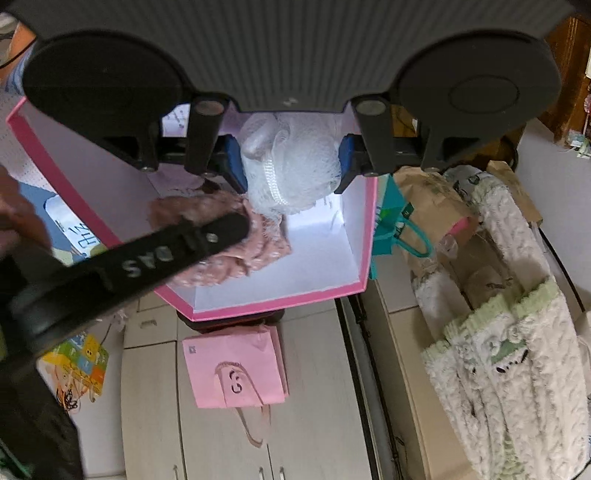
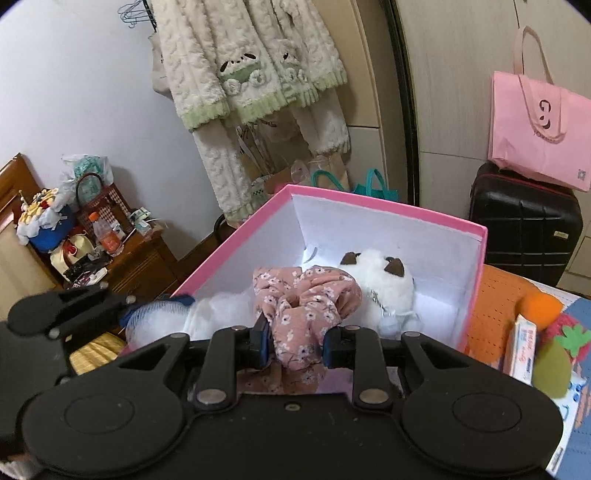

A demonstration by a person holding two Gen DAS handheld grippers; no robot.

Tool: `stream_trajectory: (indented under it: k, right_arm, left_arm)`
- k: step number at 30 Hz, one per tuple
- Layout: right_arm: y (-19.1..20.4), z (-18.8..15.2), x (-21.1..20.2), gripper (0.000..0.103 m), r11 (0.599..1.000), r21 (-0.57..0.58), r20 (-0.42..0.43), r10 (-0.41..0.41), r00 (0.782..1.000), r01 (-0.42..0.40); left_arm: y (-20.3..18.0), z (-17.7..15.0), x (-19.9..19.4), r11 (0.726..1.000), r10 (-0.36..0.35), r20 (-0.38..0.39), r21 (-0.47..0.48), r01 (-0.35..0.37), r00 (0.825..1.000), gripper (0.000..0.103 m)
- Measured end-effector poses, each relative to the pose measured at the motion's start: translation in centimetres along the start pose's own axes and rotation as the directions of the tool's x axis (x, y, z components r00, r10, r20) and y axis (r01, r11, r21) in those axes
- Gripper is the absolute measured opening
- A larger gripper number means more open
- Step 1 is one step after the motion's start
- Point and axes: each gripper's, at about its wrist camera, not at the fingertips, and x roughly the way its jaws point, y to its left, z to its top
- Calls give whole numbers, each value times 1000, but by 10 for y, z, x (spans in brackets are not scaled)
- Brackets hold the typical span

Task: Organize soft objects
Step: 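Open both grippers to drop the puff and scrunchie into the box, then move the left gripper to the white tube box while the right gripper approaches the green sponge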

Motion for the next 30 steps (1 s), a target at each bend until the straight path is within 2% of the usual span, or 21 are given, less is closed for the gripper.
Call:
stream_trajectory:
  k: [2, 3, 5, 7, 9, 10, 15, 24, 30]
  right_arm:
    - [-1, 2, 7, 32, 1000, -6, -16, 13, 1000, -13]
    - [0, 2, 10, 35, 1000, -16, -26, 17, 1000, -17]
    - [4, 1, 15, 46, 999, -46, -27, 2, 1000, -3]
    - [8, 1, 18, 59, 997, -74, -24, -23, 999, 21]
    - [11, 0, 16, 65, 996, -83, -19, -32, 999, 30]
    - [11, 0, 13, 68, 996, -86, -13, -31, 999, 30]
    - [16, -9, -13, 69, 993, -116, 11, -37, 999, 38]
    - [38, -34, -74, 69, 983, -176, 30, -51, 998, 55]
    - [53, -51, -105, 69, 979, -196, 26, -44, 999, 48]
  left_arm:
    - [0, 0, 4, 1000, -8, -25, -3, 8, 1000, 50]
    - [0, 0, 5, 1000, -7, -30, 4, 7, 1000, 51]
    - [-2, -1, 5, 1000, 3, -30, 19, -2, 1000, 54]
    - [-1, -2, 3, 1000, -3, -28, 13, 3, 1000, 61]
    - [1, -3, -3, 1000, -17, -20, -1, 17, 1000, 70]
    - [1, -4, -7, 1000, -16, -11, -1, 16, 1000, 71]
    - [7, -8, -30, 1000, -15, 17, -6, 15, 1000, 77]
    - [12, -11, -77, 993, -112, 28, -42, 113, 993, 82]
    - [4, -19, -102, 993, -111, 36, -28, 112, 993, 85]
